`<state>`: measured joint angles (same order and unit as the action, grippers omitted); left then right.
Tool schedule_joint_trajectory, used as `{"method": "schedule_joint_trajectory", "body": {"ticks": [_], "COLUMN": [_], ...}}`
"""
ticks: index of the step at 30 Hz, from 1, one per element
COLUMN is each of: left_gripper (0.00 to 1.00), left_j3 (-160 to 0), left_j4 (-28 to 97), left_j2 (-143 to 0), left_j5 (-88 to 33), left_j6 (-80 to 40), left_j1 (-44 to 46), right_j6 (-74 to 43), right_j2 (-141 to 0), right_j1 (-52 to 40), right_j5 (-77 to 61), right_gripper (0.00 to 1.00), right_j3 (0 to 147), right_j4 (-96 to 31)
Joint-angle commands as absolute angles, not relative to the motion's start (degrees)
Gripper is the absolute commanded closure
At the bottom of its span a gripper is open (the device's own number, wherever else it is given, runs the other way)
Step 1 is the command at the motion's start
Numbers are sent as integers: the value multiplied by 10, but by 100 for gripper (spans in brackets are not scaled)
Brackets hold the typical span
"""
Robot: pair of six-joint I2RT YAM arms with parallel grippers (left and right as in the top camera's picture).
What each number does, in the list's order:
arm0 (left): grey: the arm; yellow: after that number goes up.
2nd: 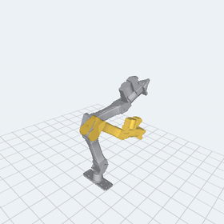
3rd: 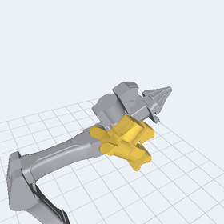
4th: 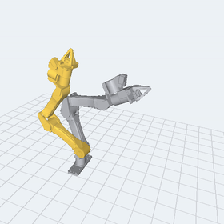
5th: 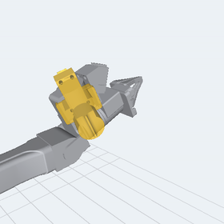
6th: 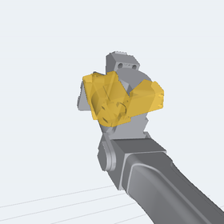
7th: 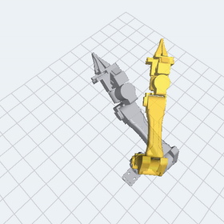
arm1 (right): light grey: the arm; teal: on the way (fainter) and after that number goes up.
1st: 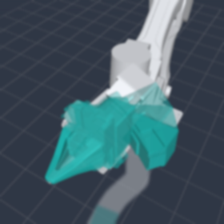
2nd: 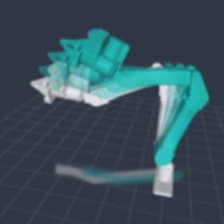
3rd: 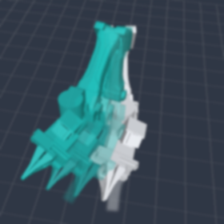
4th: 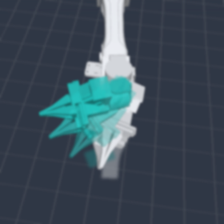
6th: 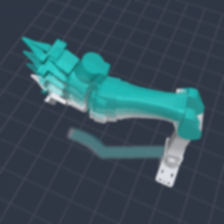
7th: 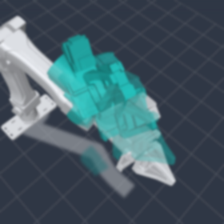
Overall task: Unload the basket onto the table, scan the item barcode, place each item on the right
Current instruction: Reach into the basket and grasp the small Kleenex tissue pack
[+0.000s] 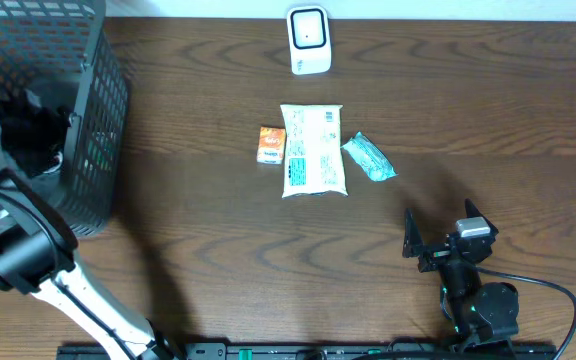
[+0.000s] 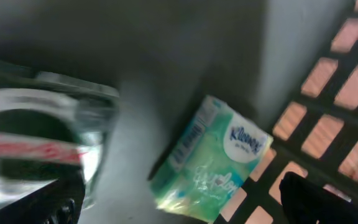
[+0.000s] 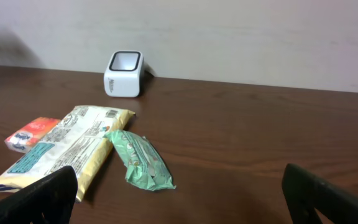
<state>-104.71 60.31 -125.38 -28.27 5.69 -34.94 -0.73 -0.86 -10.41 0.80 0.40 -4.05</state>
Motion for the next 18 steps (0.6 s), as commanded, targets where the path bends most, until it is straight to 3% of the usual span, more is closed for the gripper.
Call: {"method": "schedule_joint_trajectory", "body": {"ticks": [1, 12, 18], "left_gripper": [1, 13, 14], "left_j3": [-1047, -1040, -1020], "left_j4": [613, 610, 603], "left_j2": [-1268, -1270, -1271], "left_j5": [-345, -345, -345], "left_j6": [114, 139, 158], "left_j1": [-350, -343, -343], "right_j6": [-1, -1, -1], "right_j2": [-8, -8, -8], "right_j1": [-98, -98, -98], "right_j5": [5, 5, 5], "right_gripper": [1, 1, 1], "right_j3": [3, 3, 3], "right_j4": [-43, -43, -43]}}
